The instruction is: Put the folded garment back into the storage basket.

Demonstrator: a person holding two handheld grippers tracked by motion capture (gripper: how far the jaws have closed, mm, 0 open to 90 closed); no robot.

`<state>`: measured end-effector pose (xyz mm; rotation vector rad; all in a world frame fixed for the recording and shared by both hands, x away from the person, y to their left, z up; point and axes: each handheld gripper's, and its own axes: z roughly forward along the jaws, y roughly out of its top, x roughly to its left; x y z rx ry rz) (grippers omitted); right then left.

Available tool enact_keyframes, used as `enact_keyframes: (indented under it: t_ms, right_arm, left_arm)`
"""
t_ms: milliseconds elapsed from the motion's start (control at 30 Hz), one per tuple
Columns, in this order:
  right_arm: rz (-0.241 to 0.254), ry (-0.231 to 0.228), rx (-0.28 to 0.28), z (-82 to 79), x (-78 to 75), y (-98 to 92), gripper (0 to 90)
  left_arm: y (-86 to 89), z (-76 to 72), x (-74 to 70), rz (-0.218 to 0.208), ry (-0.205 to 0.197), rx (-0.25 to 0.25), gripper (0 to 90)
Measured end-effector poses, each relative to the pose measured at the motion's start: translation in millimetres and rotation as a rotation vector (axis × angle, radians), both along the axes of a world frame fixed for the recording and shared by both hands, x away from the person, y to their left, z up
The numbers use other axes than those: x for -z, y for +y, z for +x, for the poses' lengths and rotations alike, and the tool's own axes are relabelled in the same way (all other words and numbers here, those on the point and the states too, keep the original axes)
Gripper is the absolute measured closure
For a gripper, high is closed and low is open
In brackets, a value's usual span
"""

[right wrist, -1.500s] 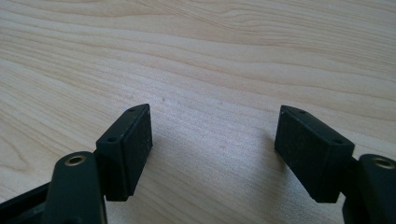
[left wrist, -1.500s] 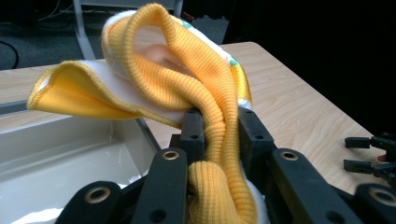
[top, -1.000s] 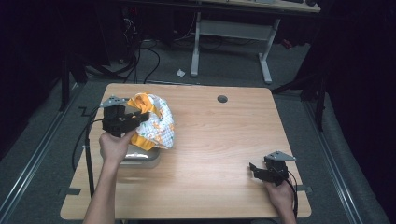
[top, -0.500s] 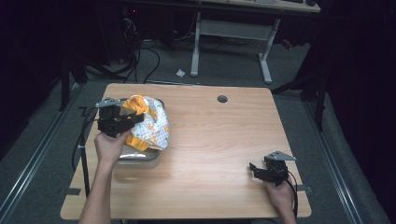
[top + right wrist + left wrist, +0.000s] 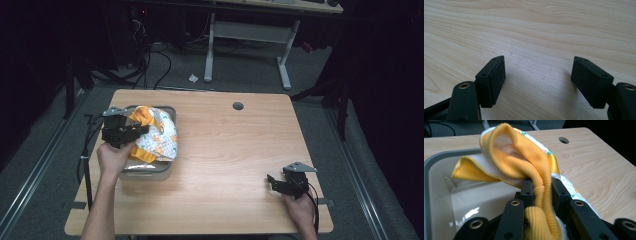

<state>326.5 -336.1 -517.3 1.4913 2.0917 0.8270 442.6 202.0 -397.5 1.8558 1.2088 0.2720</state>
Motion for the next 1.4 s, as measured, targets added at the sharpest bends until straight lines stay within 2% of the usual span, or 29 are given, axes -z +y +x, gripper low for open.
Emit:
enact_keyframes:
  t_ms: [133,300,333,400,500,667,900,967,1000,1100,1133,1233,1400]
  right_arm:
    - [0.001,0.000,0.000,0.0,0.0,0.0,27.8]
    - [0.001,0.000,0.000,0.0,0.0,0.0,27.8]
    - [0.000,0.000,0.000,0.0,0.0,0.0,27.8]
    - [0.001,0.000,0.000,0.0,0.0,0.0,27.8]
    - [0.001,0.000,0.001,0.0,0.0,0.0,27.8]
    - [-0.001,-0.001,-0.001,0.0,0.1,-0.1,27.8]
    - [-0.001,-0.001,-0.001,0.0,0.1,-0.1,27.8]
    - [-0.001,-0.001,-0.001,0.0,0.1,-0.1,27.8]
    - [-0.001,-0.001,-0.001,0.0,0.0,-0.1,27.8]
    - [-0.001,-0.001,-0.001,0.0,0.0,-0.1,27.8]
    - [-0.001,-0.001,-0.001,0.0,0.0,-0.1,27.8]
    - [0.000,-0.001,-0.001,0.0,0.0,-0.1,27.8]
    - [0.001,0.000,0.000,0.0,0.0,0.0,27.8]
  left_arm:
    - [4.3,4.1,12.8,0.000,0.027,-0.019,74.9]
    - [7.3,6.3,18.7,0.012,0.039,-0.031,74.8]
    - [6.9,6.5,20.4,0.032,0.037,-0.032,74.8]
    - [6.3,6.6,21.6,0.040,0.037,-0.032,74.6]
    - [5.1,9.2,27.9,0.077,0.050,-0.032,74.5]
    - [5.4,12.6,35.3,0.092,0.072,-0.041,74.2]
    - [3.5,17.9,45.9,0.140,0.100,-0.054,73.9]
    - [2.4,19.1,46.9,0.155,0.102,-0.061,73.5]
    - [1.2,20.3,47.2,0.176,0.104,-0.062,73.3]
    - [-0.2,22.0,47.8,0.194,0.118,-0.071,72.7]
    - [-2.4,22.6,48.2,0.216,0.117,-0.082,72.5]
    - [-4.0,22.8,48.4,0.224,0.124,-0.091,71.5]
    - [-6.2,22.4,49.4,0.265,0.143,-0.117,63.9]
